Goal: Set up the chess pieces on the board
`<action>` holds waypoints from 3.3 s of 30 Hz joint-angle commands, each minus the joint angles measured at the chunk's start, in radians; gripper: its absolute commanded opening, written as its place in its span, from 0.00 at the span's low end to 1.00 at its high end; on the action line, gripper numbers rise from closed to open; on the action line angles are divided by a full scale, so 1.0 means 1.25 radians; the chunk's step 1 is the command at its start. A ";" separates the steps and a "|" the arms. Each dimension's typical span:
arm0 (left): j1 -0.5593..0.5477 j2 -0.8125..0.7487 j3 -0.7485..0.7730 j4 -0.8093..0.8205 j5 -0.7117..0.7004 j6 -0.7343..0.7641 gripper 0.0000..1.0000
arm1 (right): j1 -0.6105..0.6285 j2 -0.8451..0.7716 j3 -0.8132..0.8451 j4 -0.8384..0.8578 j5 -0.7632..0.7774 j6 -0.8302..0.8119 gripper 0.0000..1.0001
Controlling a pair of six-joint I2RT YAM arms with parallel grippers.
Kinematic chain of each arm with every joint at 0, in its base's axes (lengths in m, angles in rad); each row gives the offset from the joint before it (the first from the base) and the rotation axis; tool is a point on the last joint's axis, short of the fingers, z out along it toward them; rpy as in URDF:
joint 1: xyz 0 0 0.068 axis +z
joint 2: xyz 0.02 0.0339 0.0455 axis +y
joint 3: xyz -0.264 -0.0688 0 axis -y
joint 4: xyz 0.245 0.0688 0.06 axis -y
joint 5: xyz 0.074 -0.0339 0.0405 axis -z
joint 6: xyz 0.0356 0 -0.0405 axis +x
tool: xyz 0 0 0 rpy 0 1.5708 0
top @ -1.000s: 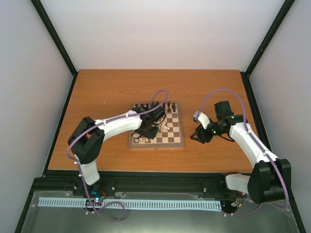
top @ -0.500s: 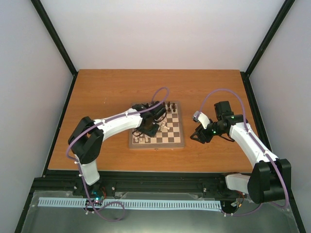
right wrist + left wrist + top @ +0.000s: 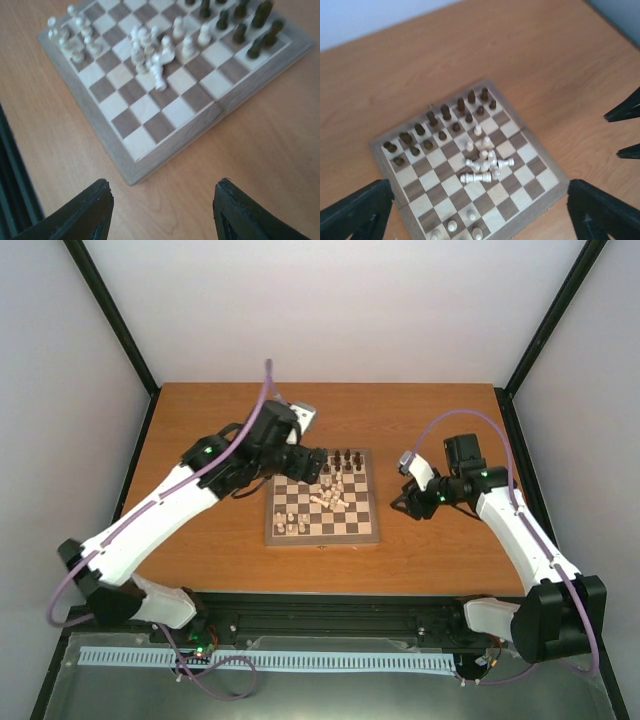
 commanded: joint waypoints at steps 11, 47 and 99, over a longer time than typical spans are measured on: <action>0.018 -0.226 -0.326 0.315 -0.221 0.030 1.00 | 0.176 0.206 0.233 0.049 0.125 0.067 0.55; 0.145 -0.221 -0.322 0.221 -0.321 -0.047 1.00 | 0.417 0.591 0.433 0.003 0.280 0.057 0.22; 0.146 -0.190 -0.316 0.213 -0.231 -0.027 1.00 | 0.409 0.299 0.193 -0.007 0.159 -0.030 0.05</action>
